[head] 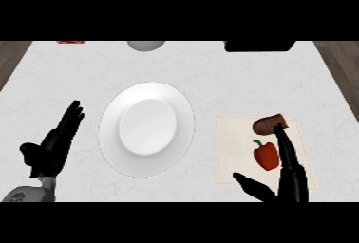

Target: Pick the bell pepper from the placemat and place it in the plate

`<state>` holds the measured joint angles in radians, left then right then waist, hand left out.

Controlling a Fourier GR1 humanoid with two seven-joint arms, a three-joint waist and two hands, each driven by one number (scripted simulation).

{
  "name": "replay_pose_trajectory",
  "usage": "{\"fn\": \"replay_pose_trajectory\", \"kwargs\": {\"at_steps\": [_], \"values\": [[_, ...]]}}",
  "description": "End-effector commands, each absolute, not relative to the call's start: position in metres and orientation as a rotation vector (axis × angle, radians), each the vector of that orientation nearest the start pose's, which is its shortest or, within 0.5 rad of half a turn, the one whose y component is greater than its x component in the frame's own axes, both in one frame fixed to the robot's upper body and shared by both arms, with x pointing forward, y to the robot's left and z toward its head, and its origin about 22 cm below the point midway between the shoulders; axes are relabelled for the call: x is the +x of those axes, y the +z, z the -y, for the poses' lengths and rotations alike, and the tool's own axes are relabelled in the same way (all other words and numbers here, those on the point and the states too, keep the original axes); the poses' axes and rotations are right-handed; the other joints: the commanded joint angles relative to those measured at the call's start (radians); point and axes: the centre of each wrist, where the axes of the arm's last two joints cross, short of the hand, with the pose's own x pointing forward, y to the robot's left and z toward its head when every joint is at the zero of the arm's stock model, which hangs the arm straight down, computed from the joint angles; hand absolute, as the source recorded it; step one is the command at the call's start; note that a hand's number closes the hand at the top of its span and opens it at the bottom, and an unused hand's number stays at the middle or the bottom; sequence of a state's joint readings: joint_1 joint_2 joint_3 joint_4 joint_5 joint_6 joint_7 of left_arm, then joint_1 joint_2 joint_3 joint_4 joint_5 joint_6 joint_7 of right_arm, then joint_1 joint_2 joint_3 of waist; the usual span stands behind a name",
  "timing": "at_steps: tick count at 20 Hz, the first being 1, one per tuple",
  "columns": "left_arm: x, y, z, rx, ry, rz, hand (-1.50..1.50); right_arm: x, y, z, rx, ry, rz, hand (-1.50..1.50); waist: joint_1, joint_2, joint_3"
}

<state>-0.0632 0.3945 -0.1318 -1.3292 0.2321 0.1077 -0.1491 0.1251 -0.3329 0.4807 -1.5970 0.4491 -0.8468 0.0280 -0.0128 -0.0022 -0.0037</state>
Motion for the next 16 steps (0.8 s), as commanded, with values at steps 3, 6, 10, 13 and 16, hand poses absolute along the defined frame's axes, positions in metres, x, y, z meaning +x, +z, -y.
{"fn": "replay_pose_trajectory", "kwargs": {"at_steps": [3,6,10,13,16], "values": [[0.248,-0.025,-0.29,0.183,-0.131,1.503,0.0,0.174,-0.008,0.24,-0.919,0.529,1.398,-1.5,0.003,-0.001,-0.003],[0.252,-0.018,-0.295,0.16,-0.145,1.512,0.0,0.166,0.0,0.239,-0.936,0.635,1.241,-1.5,0.004,-0.001,-0.002],[0.256,-0.02,-0.298,0.155,-0.148,1.516,0.0,0.178,0.037,0.221,-0.902,0.621,1.171,-1.5,0.009,0.002,0.002],[0.248,-0.019,-0.294,0.149,-0.143,1.515,0.0,0.179,0.05,0.21,-0.908,0.644,1.076,-1.5,0.012,0.0,0.002],[0.255,-0.03,-0.307,0.147,-0.153,1.523,0.0,0.187,0.032,0.209,-0.908,0.652,1.044,-1.5,0.011,0.003,0.003]]}}
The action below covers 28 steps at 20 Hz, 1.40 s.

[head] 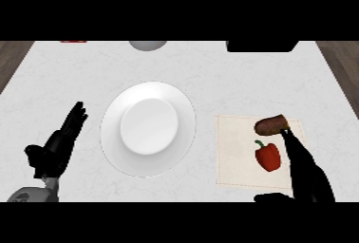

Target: Pick the bell pepper from the placemat and place it in the plate

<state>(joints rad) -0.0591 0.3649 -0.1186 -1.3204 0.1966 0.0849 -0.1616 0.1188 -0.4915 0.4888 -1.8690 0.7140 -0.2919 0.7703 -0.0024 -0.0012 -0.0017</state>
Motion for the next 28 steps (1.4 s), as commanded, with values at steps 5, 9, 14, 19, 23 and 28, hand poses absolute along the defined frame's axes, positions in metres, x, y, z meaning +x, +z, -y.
{"fn": "replay_pose_trajectory", "kwargs": {"at_steps": [5,9,14,19,23,28], "values": [[0.267,-0.016,-0.312,0.141,-0.141,1.521,0.0,0.2,0.062,0.211,-0.955,0.732,0.906,-1.5,0.002,0.002,0.001],[0.262,-0.028,-0.293,0.145,-0.134,1.512,0.0,0.201,0.039,0.224,-0.907,0.721,0.913,-1.5,0.0,0.001,0.002],[0.238,-0.027,-0.311,0.148,-0.162,1.516,0.0,0.214,0.018,0.205,-0.905,0.719,0.876,-1.5,0.004,0.001,0.002],[0.249,-0.016,-0.321,0.163,-0.139,1.512,0.0,0.221,-0.001,0.225,-0.959,0.77,0.829,-1.5,0.003,0.001,0.002],[0.245,-0.025,-0.303,0.161,-0.137,1.506,0.0,0.235,-0.011,0.225,-0.944,0.741,0.819,-1.5,0.004,0.001,0.002],[0.248,-0.023,-0.293,0.147,-0.144,1.522,0.0,0.235,-0.047,0.222,-0.842,0.841,0.827,1.5,0.007,0.002,0.002]]}}
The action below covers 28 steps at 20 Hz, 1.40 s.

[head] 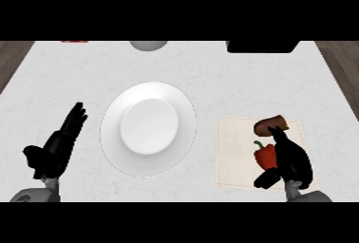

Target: Pick the bell pepper from the placemat and place it in the plate

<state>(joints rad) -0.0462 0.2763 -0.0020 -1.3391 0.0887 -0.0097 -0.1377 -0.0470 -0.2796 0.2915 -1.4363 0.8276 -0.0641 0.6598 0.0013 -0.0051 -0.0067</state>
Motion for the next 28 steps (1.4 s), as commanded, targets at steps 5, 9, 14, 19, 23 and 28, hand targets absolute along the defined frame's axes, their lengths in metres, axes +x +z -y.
{"fn": "replay_pose_trajectory", "kwargs": {"at_steps": [5,9,14,19,23,28], "values": [[0.25,-0.025,-0.304,0.144,-0.14,1.519,0.0,0.238,-0.039,0.229,-0.858,0.822,0.9,1.5,-0.001,0.005,0.007],[0.258,-0.019,-0.308,0.145,-0.151,1.51,0.0,0.243,-0.037,0.23,-0.882,0.83,0.959,1.5,-0.002,0.005,0.007],[0.248,-0.032,-0.299,0.171,-0.153,1.519,0.0,0.254,-0.027,0.247,-0.943,0.971,1.089,1.5,0.001,0.006,0.007],[0.248,-0.025,-0.302,0.145,-0.157,1.526,0.0,0.276,-0.017,0.281,-0.835,1.106,1.316,1.5,0.014,0.009,0.008],[0.259,-0.028,-0.301,0.147,-0.146,1.528,0.0,0.251,-0.005,0.284,-0.787,1.09,1.45,1.5,-0.008,0.004,0.007],[0.254,-0.027,-0.296,0.167,-0.138,1.518,0.0,0.241,0.046,0.266,-0.787,1.064,1.574,1.5,-0.009,0.003,0.006]]}}
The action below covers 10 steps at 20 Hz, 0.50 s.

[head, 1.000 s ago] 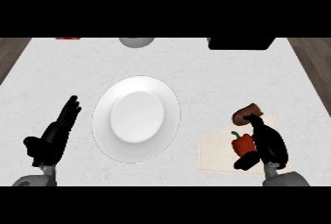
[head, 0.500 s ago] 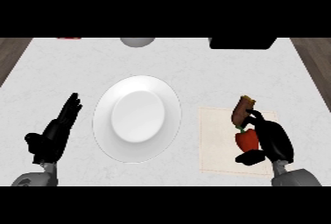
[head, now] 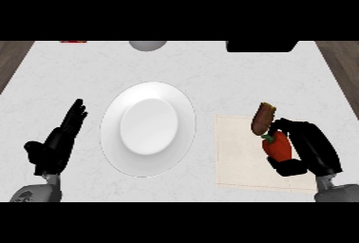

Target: Pick the bell pepper from the placemat and place it in the plate

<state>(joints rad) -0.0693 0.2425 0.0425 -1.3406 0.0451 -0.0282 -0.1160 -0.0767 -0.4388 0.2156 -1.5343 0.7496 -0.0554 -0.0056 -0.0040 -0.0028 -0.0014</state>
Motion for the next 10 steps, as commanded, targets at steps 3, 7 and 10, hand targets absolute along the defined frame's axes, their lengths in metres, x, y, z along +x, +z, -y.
{"fn": "replay_pose_trajectory", "kwargs": {"at_steps": [3,7,10], "values": [[0.252,-0.02,-0.302,0.184,-0.145,1.528,0.0,0.249,0.081,0.265,-0.845,1.035,1.634,1.5,0.003,0.001,0.001],[0.252,-0.024,-0.305,0.167,-0.147,1.511,0.0,0.239,0.101,0.244,-0.875,0.917,1.804,1.5,0.002,0.002,0.001],[0.25,-0.022,-0.285,0.152,-0.142,1.519,0.0,0.23,0.115,0.221,-0.883,0.891,1.849,1.5,0.004,0.002,0.001]]}}
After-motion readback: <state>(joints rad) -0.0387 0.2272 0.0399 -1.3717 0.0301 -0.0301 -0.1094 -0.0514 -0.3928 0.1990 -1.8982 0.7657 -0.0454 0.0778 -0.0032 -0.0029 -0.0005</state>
